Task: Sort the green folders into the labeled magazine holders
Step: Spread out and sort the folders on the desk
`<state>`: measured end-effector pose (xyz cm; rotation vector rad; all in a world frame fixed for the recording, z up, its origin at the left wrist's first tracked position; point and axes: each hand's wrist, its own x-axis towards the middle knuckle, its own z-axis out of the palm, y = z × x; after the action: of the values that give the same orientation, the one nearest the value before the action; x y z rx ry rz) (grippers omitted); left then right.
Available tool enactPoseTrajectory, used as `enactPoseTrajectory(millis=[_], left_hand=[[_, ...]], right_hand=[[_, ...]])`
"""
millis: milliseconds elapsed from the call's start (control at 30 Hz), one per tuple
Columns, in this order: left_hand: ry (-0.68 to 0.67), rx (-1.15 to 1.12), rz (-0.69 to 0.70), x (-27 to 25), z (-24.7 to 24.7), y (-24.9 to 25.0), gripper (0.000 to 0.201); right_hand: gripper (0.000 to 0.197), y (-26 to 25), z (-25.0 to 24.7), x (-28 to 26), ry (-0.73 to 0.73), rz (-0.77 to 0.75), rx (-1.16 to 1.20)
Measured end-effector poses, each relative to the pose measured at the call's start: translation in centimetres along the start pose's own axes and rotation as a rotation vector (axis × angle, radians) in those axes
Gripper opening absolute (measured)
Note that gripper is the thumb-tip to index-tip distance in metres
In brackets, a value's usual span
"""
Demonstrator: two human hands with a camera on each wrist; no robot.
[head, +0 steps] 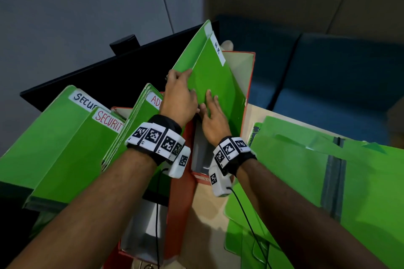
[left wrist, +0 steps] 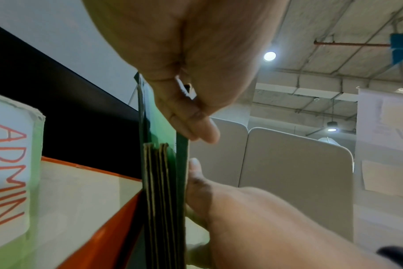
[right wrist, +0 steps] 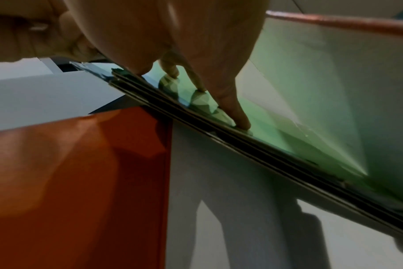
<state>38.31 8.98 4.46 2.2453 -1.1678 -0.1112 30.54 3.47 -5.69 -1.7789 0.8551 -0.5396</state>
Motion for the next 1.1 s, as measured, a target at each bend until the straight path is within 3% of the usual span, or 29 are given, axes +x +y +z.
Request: enactPoseTrajectory(millis=[133, 333, 467, 567, 667, 733, 867, 1100], left_hand=[[-0.027, 0.048, -0.016, 0.5, 0.4, -0.1, 0.054], [-0.184, 0.233, -0.048, 0.4, 1.0, 0.5, 0.04], [-0.222, 0.373, -0.076, 0.1, 0.4, 1.7, 0.041], [-0.143, 0.302, -0.004, -1.6, 1.1, 3.1, 0.047], [-0.058, 0.093, 0.14, -4.1, 3.4, 4.8, 0.049], [-0.082, -0.037, 0.224, -5.8, 6.0, 5.6, 0.045], [-0.338, -0.125, 0.258, -10.6, 12.5, 6.0, 0.04], [-0.805, 0.073, 0.399, -19.7, 22.3, 3.2, 0.054]], right_hand=[[0.056, 1.0, 0.8, 0.8, -0.015, 0.028, -0.006], [0.057, 2.2, 0.0, 1.4, -0.065, 0.132, -0.058], [0.059, 1.3, -2.0, 0.3, -0.09, 0.058, -0.13], [0.056, 1.1, -4.8, -2.2, -0.088, -0.055, -0.13], [0.047, 2.1, -8.3, -5.5, -0.048, -0.099, -0.131], [0.041, 3.7, -11.0, -7.7, 0.027, -0.129, -0.171], [0.034, 7.9, -16.5, -12.9, 0.073, -0.013, -0.35], [0.033, 17.1, -21.9, -22.8, -0.061, 0.31, -0.583]])
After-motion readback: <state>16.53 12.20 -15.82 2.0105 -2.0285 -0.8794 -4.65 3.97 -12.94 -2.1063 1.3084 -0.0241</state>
